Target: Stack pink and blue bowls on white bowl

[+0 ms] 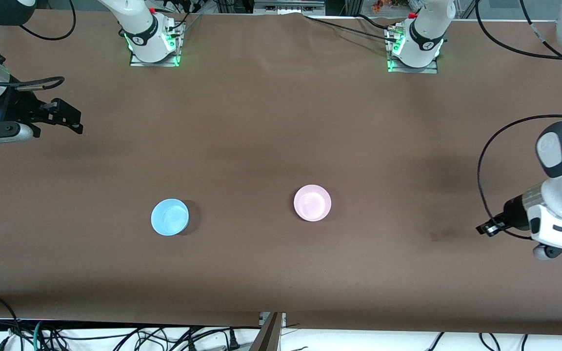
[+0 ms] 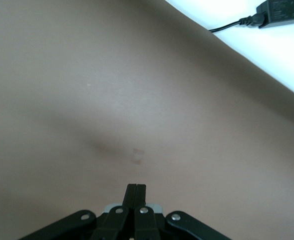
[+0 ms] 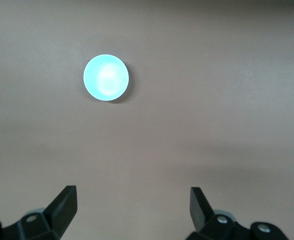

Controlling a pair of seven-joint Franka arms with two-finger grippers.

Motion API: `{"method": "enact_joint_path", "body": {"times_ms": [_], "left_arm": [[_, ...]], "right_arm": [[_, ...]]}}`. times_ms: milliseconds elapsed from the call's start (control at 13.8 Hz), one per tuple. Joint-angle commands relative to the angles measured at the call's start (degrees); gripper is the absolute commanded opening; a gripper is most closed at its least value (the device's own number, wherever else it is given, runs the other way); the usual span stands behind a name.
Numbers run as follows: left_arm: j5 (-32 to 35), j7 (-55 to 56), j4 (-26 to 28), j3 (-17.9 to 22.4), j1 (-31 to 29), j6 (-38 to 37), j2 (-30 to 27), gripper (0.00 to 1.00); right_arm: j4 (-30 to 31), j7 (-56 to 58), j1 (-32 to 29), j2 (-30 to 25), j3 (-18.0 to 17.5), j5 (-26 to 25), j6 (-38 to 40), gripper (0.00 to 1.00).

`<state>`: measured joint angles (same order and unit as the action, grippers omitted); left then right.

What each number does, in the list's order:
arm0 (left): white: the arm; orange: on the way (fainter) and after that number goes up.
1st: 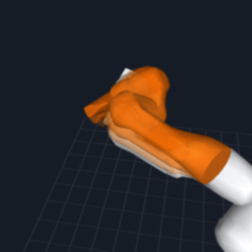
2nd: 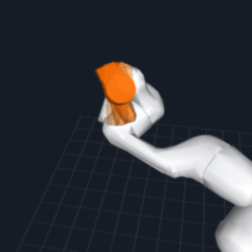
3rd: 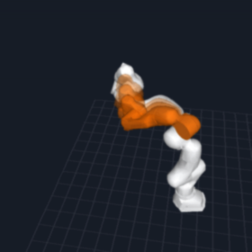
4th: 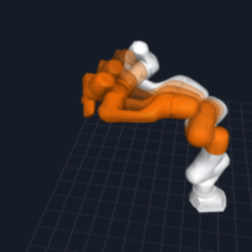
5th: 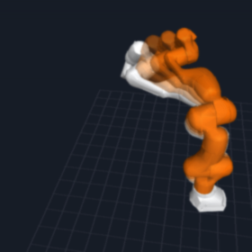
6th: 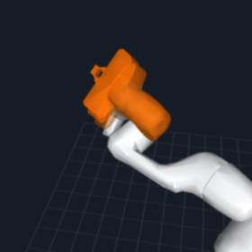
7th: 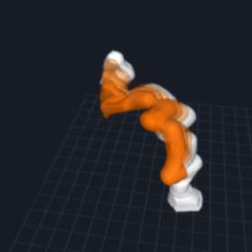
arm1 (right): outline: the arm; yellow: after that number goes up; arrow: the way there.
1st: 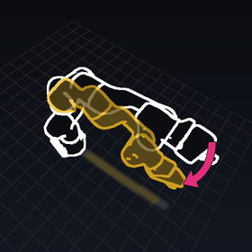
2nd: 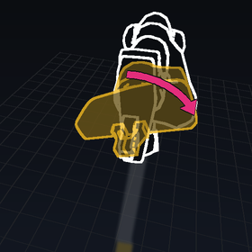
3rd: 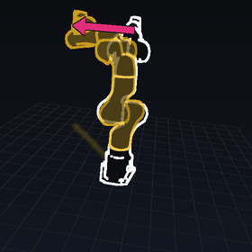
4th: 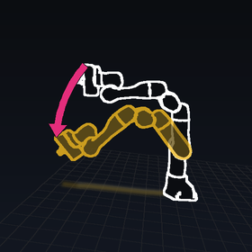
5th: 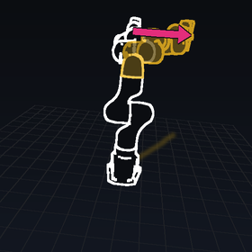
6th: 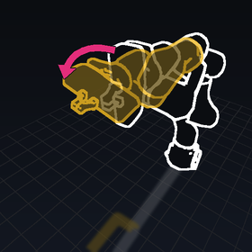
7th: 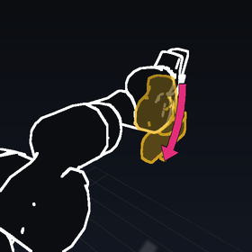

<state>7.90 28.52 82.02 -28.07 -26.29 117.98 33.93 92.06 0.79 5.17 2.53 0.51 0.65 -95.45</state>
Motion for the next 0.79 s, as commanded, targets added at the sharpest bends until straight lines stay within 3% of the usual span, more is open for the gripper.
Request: {"method": "enact_joint_path", "body": {"times_ms": [0, 361, 723], "left_arm": [[-1.48, -6.70, 1.65, -0.50, -1.92, -3.45, -2.81, 0.00], [-1.48, -15.31, 5.15, -0.50, -5.69, -5.66, -5.98, 0.00], [-1.48, -20.25, 10.08, -0.41, -7.72, -5.75, -10.54, 0.00]], "right_arm": [[-1.27, -0.70, -0.52, 0.46, -0.51, -0.39, 0.96, 1.00], [-1.09, -0.87, -0.52, 0.98, -0.51, -0.39, 0.96, 1.00], [-1.18, 0.36, -0.87, 6.87, -0.51, -0.30, 0.97, 1.00]]}}
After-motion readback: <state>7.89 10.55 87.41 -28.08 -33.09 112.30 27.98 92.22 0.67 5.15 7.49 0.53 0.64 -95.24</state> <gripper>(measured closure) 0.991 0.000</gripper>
